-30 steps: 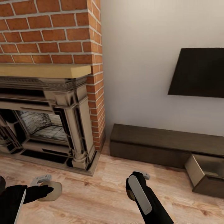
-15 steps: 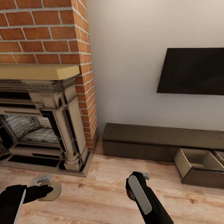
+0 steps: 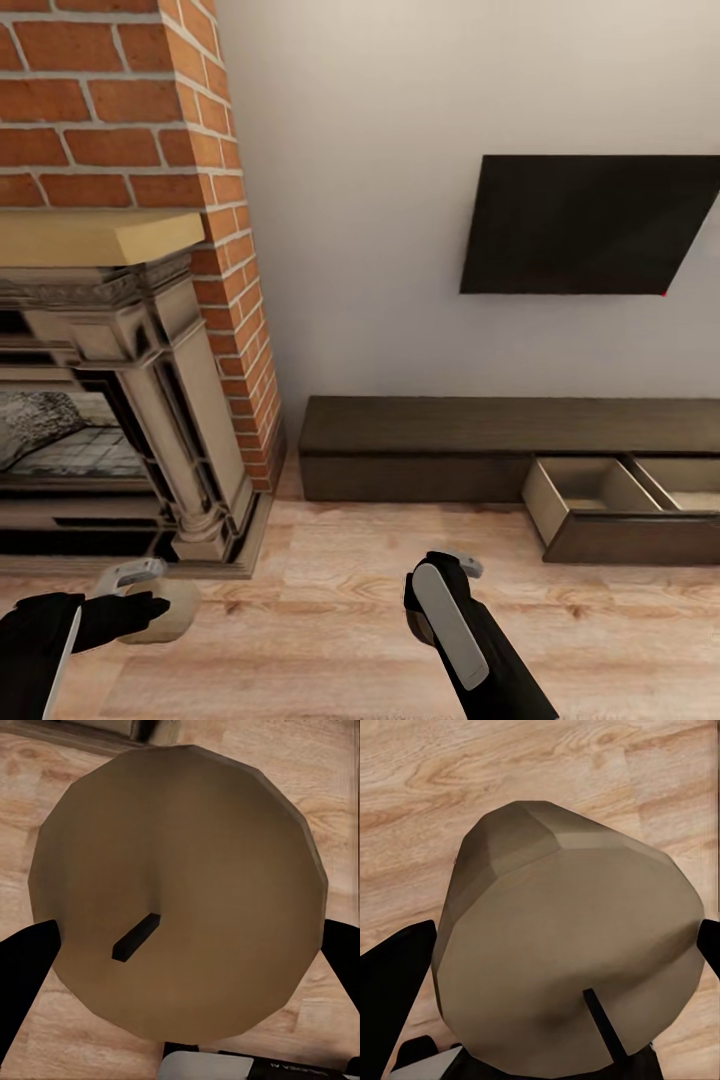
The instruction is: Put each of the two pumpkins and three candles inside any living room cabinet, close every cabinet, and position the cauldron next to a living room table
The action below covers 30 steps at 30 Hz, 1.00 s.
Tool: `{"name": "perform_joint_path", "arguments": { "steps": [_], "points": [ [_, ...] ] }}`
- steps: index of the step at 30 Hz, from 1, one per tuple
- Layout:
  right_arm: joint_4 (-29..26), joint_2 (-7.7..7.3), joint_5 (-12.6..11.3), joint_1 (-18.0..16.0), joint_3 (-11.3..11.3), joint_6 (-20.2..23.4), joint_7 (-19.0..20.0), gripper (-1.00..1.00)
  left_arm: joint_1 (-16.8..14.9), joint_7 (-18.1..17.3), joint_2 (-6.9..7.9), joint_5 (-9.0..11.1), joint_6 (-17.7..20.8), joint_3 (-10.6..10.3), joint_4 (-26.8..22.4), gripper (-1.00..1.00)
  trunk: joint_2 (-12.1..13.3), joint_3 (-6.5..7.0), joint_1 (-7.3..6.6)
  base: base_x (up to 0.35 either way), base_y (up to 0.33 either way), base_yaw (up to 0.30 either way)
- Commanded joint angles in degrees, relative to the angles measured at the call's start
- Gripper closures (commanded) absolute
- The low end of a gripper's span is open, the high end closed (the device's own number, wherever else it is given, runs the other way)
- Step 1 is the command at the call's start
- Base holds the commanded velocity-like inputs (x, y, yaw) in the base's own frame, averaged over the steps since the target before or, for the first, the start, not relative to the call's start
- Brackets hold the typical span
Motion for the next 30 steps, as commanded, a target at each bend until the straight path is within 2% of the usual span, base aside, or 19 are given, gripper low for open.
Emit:
{"name": "perform_joint_path", "arguments": {
  "steps": [1,26,30],
  "points": [
    [0.0,0.0,0.04,0.0,0.0,0.0,0.01,1.0,0.0,-0.01,0.0,0.1,0.02,0.01,-0.2,1.0,0.0,-0.03,0.0,0.0,0.0,-0.256],
    [0.07,0.0,0.04,0.0,0.0,0.06,-0.02,1.0,0.0,-0.02,-0.14,0.16,-0.11,-0.12,-0.65,1.0,0.0,-0.07,0.0,0.0,0.0,-0.274],
    [0.08,0.0,0.08,0.19,-1.29,0.58,-0.19,1.0,0.0,0.47,-0.14,0.04,-0.42,-0.08,0.79,1.0,0.0,-0.07,0.0,0.0,0.0,-0.277]
  ]
}}
